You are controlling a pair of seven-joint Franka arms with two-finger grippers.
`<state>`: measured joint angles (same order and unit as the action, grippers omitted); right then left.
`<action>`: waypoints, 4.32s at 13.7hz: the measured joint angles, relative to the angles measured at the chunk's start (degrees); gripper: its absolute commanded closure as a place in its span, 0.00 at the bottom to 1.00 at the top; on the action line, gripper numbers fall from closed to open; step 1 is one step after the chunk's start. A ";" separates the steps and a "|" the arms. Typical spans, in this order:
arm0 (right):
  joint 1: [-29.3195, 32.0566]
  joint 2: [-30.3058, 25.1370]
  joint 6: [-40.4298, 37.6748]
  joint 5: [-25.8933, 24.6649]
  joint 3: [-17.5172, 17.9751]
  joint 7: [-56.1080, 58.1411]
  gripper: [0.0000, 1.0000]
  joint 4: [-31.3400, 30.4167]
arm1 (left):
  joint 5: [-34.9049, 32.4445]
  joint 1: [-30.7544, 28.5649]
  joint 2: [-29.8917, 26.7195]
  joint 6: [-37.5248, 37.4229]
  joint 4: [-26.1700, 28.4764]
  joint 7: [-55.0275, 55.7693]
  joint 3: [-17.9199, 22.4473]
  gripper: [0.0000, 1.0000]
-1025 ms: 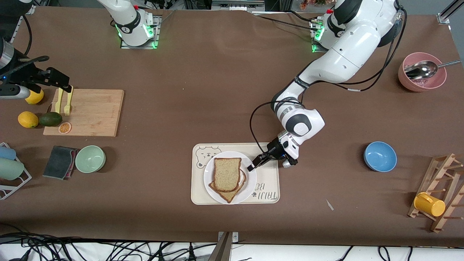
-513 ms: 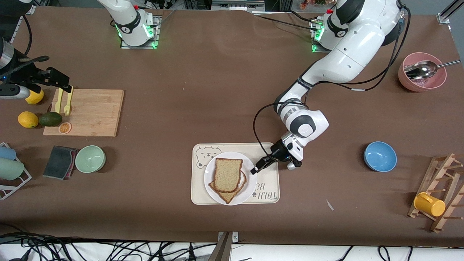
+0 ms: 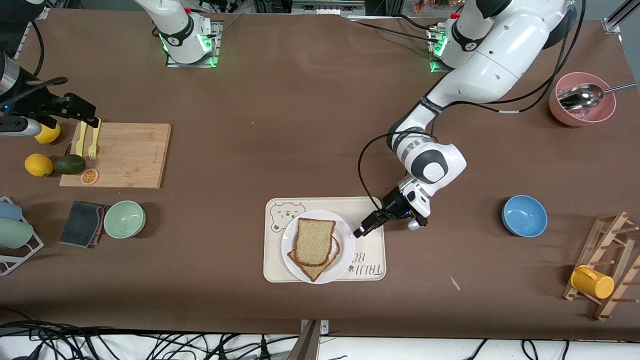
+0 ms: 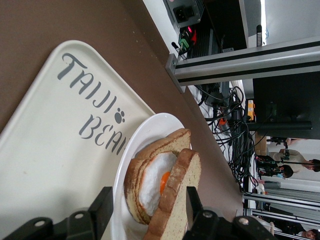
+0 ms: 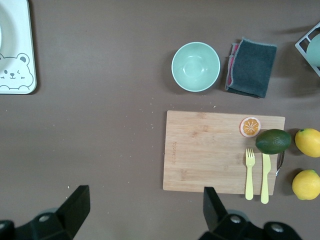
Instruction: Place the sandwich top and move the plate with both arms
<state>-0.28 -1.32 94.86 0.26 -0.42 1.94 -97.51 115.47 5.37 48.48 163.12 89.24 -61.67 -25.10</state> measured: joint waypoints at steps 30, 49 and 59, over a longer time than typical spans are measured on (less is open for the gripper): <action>0.00 0.00 0.00 0.00 -0.03 0.00 0.00 0.01 | -87.51 -10.78 -16.90 -33.05 2.07 76.28 6.64 0.00; 0.01 0.00 -0.01 0.00 -0.29 0.00 0.00 0.03 | -114.22 -18.05 -33.97 -64.27 -1.23 78.60 11.09 0.00; 0.01 0.00 -0.01 0.00 -0.29 0.00 0.00 0.03 | -114.25 -15.29 -36.08 -65.35 -1.29 75.95 14.20 0.00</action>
<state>-0.27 -1.32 94.85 0.26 -0.71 1.94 -97.48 1.22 -9.92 12.40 97.77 87.96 14.28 -10.90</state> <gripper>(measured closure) 0.000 0.000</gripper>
